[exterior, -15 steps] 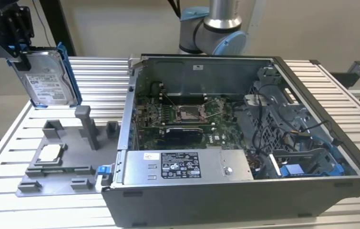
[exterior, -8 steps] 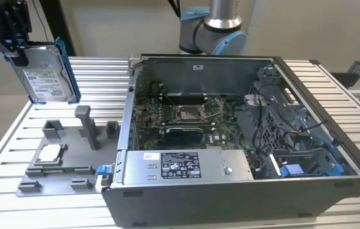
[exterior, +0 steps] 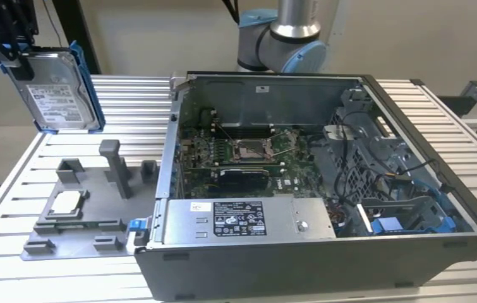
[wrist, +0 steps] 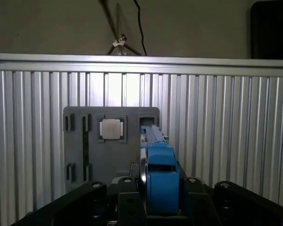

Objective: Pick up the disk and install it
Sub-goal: 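Pick up the disk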

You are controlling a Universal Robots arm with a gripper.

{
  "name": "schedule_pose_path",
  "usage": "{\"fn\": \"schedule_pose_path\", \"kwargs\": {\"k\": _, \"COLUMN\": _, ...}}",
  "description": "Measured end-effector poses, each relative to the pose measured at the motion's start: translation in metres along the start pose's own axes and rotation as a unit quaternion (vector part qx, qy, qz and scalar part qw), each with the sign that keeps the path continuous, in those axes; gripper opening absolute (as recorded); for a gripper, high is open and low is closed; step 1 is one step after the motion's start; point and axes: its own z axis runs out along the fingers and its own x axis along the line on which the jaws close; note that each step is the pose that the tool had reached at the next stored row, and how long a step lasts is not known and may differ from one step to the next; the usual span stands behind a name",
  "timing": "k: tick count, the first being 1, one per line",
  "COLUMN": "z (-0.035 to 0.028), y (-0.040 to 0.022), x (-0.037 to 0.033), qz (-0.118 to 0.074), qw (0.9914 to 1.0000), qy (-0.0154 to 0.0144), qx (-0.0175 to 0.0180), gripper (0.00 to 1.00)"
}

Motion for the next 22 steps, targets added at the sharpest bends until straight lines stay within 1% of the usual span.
{"fn": "schedule_pose_path", "kwargs": {"k": 22, "z": -0.0431, "y": 0.0012, "x": -0.0009, "qz": 0.000, "qw": 1.00000, "qy": 0.0000, "qx": 0.0001, "gripper": 0.00}}
